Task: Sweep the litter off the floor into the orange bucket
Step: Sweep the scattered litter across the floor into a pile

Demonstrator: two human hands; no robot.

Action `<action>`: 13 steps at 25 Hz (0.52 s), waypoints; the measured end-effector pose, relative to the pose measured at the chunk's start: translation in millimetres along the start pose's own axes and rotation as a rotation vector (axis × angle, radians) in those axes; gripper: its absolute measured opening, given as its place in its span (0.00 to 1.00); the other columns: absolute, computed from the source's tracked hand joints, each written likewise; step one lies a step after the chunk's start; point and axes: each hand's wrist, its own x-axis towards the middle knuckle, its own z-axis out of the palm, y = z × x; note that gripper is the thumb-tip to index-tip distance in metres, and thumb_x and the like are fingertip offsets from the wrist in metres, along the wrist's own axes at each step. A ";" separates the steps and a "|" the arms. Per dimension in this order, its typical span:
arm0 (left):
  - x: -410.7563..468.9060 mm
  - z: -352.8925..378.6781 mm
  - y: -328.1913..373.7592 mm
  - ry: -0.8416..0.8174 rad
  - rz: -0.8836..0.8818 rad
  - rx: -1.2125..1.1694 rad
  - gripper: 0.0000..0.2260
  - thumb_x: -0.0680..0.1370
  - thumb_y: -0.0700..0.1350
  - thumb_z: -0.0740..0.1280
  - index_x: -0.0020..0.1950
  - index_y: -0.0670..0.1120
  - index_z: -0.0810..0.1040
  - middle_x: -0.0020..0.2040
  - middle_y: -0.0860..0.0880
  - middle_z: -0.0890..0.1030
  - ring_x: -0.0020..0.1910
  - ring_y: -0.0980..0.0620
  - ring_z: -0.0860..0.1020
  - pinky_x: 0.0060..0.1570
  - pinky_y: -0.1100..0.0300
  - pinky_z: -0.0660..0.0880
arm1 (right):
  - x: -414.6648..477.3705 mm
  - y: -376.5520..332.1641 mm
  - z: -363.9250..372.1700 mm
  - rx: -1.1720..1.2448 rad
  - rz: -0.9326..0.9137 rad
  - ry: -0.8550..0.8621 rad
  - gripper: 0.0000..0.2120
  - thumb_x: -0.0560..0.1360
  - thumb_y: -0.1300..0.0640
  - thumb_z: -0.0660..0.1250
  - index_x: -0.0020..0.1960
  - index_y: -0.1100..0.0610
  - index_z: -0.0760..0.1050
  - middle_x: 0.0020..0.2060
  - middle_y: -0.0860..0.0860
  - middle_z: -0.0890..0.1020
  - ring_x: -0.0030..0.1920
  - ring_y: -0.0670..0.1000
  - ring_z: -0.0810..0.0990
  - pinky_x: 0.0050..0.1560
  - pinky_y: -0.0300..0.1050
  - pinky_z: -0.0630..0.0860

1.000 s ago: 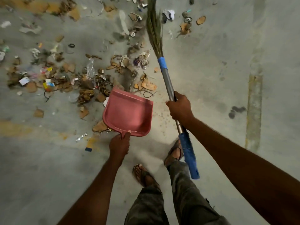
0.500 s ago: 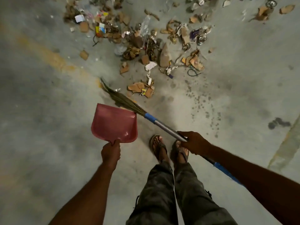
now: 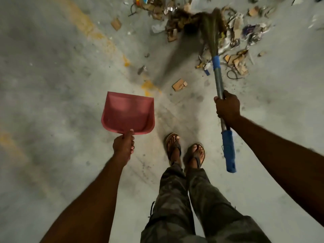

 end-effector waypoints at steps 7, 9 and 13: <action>-19.1 -17.1 -22.0 0.109 -0.018 -0.015 0.17 0.79 0.53 0.72 0.39 0.40 0.77 0.28 0.46 0.74 0.21 0.51 0.69 0.22 0.62 0.65 | -81.4 1.5 3.6 -0.021 -0.140 -0.198 0.25 0.77 0.47 0.65 0.72 0.52 0.72 0.43 0.54 0.80 0.38 0.56 0.78 0.44 0.62 0.83; -25.8 -32.1 -36.7 0.155 -0.023 -0.016 0.17 0.79 0.52 0.72 0.39 0.40 0.77 0.28 0.45 0.74 0.22 0.50 0.69 0.24 0.61 0.66 | -117.7 13.3 20.3 -0.140 -0.203 -0.349 0.22 0.81 0.52 0.66 0.74 0.53 0.72 0.46 0.52 0.80 0.42 0.54 0.78 0.46 0.54 0.79; -38.2 -62.8 -70.7 0.256 -0.048 -0.006 0.17 0.79 0.51 0.71 0.39 0.39 0.78 0.28 0.46 0.74 0.24 0.50 0.70 0.26 0.60 0.67 | -154.6 34.8 56.6 -0.346 -0.290 -0.655 0.17 0.81 0.55 0.67 0.70 0.54 0.75 0.53 0.54 0.82 0.49 0.53 0.79 0.50 0.44 0.74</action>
